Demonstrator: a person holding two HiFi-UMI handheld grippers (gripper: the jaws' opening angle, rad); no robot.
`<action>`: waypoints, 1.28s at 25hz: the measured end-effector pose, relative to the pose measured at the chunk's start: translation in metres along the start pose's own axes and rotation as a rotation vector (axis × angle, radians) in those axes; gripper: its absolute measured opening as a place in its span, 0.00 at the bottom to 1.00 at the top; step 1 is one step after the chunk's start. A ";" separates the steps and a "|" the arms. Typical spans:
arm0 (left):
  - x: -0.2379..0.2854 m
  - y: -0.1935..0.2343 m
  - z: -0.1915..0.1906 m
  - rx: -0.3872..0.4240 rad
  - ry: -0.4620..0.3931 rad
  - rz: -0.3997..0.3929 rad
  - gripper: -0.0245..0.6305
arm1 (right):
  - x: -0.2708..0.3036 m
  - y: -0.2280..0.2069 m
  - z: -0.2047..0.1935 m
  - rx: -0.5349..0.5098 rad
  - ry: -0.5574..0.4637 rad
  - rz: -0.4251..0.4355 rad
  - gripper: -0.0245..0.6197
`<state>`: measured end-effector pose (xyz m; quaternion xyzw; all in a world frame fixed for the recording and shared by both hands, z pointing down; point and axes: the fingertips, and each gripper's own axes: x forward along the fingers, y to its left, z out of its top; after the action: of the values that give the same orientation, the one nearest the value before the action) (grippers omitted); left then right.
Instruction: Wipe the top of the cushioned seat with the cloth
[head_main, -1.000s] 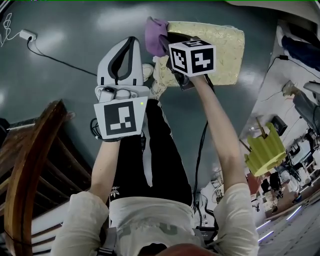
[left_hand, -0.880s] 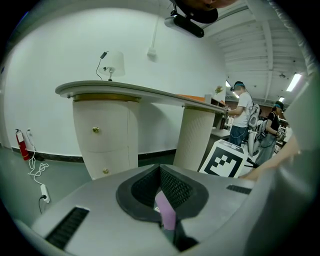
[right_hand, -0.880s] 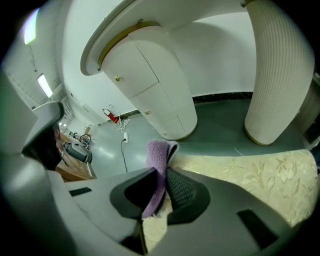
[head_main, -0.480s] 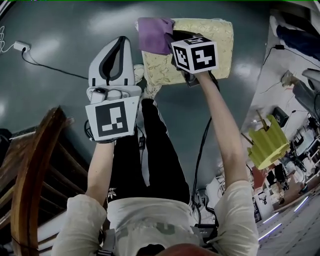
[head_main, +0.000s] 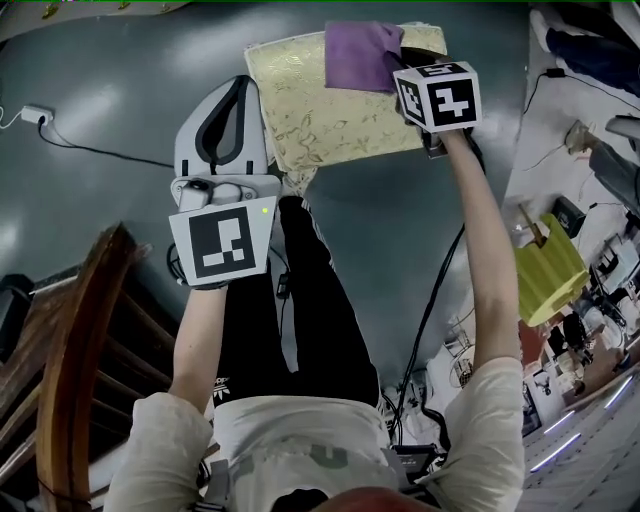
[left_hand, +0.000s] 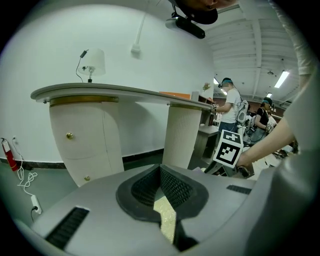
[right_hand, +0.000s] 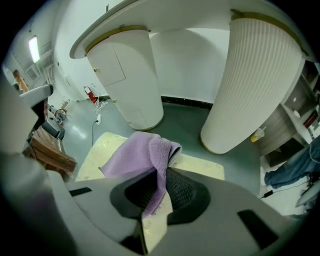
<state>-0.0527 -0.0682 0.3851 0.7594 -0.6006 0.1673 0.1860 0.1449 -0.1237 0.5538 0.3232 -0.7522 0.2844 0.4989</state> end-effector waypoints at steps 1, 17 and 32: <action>0.001 -0.001 -0.001 0.003 0.002 -0.001 0.04 | -0.002 -0.011 -0.003 -0.013 0.009 -0.022 0.14; 0.016 -0.019 -0.003 0.052 0.011 -0.024 0.04 | -0.021 -0.116 -0.035 -0.040 0.136 -0.235 0.14; 0.000 -0.012 0.014 0.068 -0.016 0.008 0.04 | -0.076 -0.083 -0.007 -0.063 -0.021 -0.239 0.13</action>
<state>-0.0403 -0.0727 0.3717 0.7641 -0.5991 0.1825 0.1546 0.2355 -0.1553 0.4940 0.3976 -0.7221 0.1957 0.5312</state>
